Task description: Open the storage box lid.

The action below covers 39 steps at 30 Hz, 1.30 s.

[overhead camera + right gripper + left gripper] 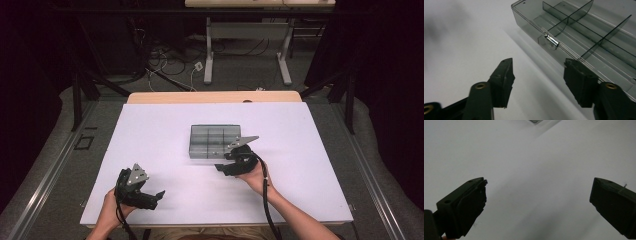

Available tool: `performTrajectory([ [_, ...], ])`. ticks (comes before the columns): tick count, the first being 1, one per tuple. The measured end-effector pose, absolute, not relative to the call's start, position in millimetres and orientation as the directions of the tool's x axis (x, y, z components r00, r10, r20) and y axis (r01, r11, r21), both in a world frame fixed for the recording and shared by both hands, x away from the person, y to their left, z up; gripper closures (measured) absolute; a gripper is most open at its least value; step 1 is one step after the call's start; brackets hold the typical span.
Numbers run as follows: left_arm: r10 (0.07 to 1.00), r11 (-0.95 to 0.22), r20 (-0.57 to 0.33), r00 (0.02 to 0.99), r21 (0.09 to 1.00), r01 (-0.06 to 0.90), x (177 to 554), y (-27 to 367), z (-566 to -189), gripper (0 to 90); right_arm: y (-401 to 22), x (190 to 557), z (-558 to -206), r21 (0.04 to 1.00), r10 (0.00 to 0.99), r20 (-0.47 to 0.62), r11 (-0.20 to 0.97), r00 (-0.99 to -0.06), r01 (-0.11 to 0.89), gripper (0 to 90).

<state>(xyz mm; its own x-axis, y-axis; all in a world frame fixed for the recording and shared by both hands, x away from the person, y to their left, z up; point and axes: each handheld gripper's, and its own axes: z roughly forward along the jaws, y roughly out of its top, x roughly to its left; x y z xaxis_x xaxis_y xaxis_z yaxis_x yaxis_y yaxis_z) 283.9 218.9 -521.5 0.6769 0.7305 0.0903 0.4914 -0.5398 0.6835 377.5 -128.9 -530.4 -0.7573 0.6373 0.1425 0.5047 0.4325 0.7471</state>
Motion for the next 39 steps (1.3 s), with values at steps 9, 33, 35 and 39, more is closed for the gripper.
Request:
performTrajectory([
  [9, 0.728, -0.542, 0.093, 0.679, 0.684, 0.488, 284, 219, -522, 0.6, -123, 385, -538, 0.751, 0.659, 0.126, 0.425, -0.742, 0.505, 66.1],
  [33, 0.722, -0.546, 0.075, 0.687, 0.673, 0.5, 285, 218, -521, 0.6, -123, 395, -554, 0.77, 0.676, 0.188, 0.349, -0.712, 0.534, 88.6],
  [35, 0.723, -0.543, 0.073, 0.687, 0.675, 0.5, 285, 219, -522, 0.6, -123, 394, -554, 0.776, 0.676, 0.181, 0.348, -0.714, 0.526, 88.6],
  [39, 0.729, -0.532, 0.075, 0.68, 0.688, 0.494, 285, 218, -523, 0.6, -123, 395, -556, 0.785, 0.67, 0.197, 0.329, -0.716, 0.525, 88.5],
])
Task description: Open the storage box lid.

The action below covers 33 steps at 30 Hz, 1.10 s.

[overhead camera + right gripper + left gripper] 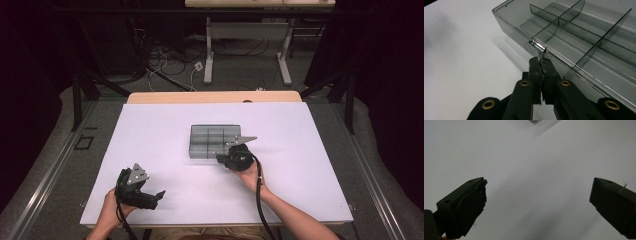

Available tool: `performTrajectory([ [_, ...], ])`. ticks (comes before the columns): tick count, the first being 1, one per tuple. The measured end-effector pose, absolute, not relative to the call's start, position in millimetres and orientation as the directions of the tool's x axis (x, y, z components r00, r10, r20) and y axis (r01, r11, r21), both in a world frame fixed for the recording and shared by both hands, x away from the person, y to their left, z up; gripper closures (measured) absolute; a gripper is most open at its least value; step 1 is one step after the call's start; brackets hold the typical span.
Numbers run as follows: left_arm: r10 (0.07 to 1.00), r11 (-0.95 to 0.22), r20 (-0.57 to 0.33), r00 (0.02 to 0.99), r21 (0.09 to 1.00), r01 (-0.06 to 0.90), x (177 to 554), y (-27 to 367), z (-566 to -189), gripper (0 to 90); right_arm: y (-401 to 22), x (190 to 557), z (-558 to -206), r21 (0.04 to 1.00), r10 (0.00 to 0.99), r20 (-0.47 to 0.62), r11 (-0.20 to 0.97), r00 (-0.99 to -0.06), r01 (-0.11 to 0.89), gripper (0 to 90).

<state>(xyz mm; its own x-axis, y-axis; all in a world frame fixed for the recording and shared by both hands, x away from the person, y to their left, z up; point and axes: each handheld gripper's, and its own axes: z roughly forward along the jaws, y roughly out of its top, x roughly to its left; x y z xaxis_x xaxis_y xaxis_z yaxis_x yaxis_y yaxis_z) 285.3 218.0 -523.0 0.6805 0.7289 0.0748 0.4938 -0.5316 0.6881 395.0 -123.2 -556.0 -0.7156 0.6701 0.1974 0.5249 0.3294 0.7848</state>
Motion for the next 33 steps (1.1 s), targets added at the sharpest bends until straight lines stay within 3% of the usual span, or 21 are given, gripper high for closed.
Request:
performTrajectory([
  [33, 0.724, -0.544, 0.09, 0.684, 0.684, 0.486, 286.6, 215.8, -520.6, 0.6, -126.7, 391.5, -545.9, 0.825, 0.674, 0.185, 0.289, -0.716, 0.486, 86.0],
])
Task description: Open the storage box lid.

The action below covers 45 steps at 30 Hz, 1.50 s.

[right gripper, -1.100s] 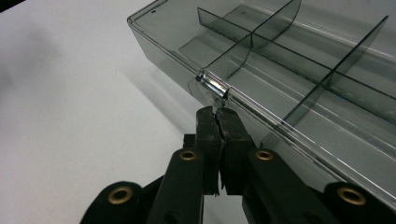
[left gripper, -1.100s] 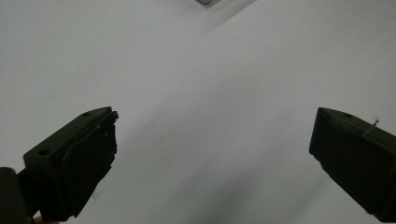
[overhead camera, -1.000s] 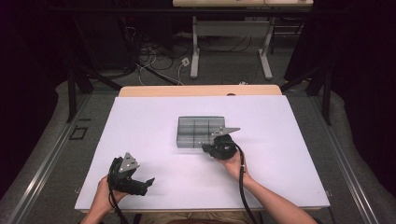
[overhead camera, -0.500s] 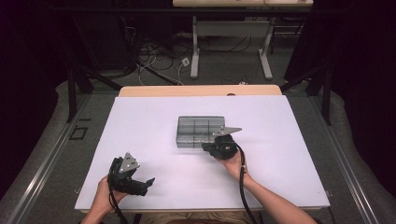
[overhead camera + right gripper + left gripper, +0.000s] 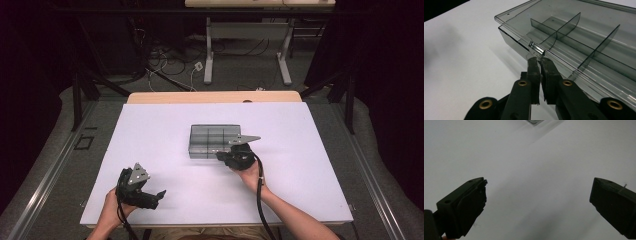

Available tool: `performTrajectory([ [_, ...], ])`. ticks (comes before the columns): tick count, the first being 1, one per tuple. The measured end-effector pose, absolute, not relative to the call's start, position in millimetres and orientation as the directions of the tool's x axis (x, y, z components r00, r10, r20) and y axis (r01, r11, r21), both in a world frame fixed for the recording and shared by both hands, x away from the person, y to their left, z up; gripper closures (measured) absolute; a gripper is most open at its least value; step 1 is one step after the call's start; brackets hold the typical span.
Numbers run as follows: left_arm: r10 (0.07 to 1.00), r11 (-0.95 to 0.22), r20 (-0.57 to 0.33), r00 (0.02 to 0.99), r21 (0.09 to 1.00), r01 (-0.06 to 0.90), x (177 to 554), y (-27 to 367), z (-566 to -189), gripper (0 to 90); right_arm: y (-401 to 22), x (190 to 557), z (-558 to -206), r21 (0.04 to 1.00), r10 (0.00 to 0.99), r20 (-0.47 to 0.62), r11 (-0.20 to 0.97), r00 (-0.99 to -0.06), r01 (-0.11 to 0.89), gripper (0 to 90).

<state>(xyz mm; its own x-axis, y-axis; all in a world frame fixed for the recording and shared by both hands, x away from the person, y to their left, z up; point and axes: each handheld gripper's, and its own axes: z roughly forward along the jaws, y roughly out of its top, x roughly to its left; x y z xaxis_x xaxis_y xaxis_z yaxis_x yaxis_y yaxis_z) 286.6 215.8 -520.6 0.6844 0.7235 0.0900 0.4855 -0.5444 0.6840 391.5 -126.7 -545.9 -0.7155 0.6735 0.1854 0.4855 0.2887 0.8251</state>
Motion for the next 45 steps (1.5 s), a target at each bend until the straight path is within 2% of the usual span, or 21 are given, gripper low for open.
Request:
performTrajectory([
  [7, 0.728, -0.538, 0.093, 0.68, 0.692, 0.482, 292, 209, -517, 0.6, -128, 392, -540, 0.821, 0.667, 0.188, 0.297, -0.721, 0.488, 85.2],
  [18, 0.736, -0.506, 0.077, 0.673, 0.723, 0.47, 323, 187, -511, 0.6, -128, 392, -537, 0.823, 0.663, 0.183, 0.3, -0.726, 0.482, 84.7],
  [33, 0.711, -0.546, 0.083, 0.698, 0.692, 0.473, 364, 147, -511, 1.8, -129, 393, -535, 0.826, 0.66, 0.181, 0.301, -0.729, 0.477, 84.7],
  [37, 0.711, -0.556, 0.093, 0.697, 0.681, 0.477, 374, 138, -509, 9.3, -129, 394, -534, 0.831, 0.658, 0.179, 0.297, -0.731, 0.471, 84.7],
  [45, 0.732, -0.557, 0.099, 0.674, 0.656, 0.509, 390, 126, -507, 35.1, -130, 394, -533, 0.829, 0.657, 0.179, 0.3, -0.732, 0.472, 84.7],
])
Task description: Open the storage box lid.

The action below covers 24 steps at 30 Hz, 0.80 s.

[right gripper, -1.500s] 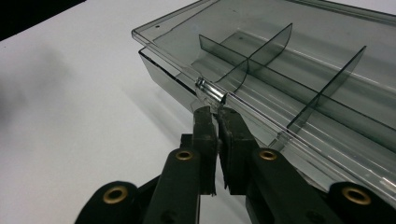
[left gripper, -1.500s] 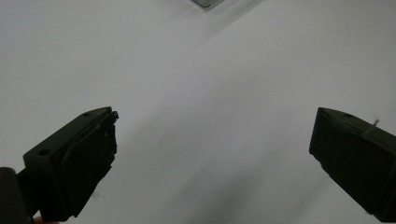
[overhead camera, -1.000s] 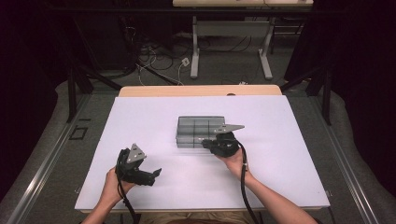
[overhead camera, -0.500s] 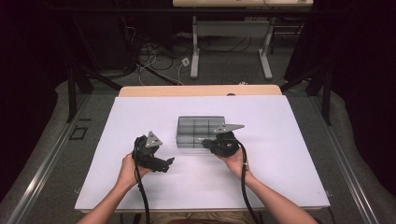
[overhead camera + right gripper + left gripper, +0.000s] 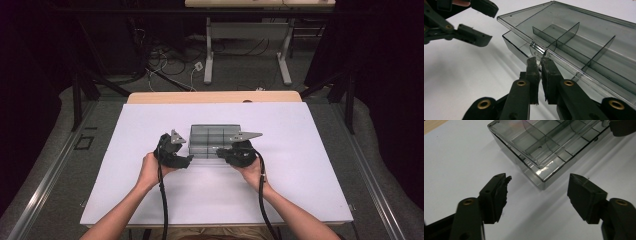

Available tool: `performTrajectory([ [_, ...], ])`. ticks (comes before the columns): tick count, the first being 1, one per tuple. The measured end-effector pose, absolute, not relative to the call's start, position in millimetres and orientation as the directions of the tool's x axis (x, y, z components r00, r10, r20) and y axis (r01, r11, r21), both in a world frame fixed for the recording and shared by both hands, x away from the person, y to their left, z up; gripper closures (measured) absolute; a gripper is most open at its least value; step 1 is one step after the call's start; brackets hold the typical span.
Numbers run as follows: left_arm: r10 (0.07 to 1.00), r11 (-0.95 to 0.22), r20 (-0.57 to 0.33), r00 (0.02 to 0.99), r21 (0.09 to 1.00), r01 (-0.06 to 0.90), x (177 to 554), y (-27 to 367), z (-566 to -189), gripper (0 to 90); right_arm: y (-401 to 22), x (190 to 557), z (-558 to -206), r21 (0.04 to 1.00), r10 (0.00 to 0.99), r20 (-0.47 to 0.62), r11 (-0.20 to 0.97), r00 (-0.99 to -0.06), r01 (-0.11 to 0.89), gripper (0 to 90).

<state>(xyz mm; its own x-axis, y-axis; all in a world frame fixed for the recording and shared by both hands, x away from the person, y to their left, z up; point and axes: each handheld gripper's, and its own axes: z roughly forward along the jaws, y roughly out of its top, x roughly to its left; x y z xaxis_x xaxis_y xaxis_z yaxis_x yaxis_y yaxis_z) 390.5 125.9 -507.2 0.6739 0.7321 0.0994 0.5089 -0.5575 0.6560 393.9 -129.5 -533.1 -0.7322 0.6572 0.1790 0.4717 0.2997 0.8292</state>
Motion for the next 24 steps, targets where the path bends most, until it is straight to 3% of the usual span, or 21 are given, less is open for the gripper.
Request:
performTrajectory([
  [10, 0.734, -0.555, 0.114, 0.67, 0.67, 0.494, 398, 113, -508, 56.8, -131, 394, -531, 0.832, 0.656, 0.181, 0.295, -0.733, 0.47, 84.6],
  [24, 0.748, -0.516, 0.104, 0.656, 0.712, 0.476, 397, 118, -513, 63.9, -138, 391, -526, 0.818, 0.675, 0.141, 0.333, -0.724, 0.47, 79.1],
])
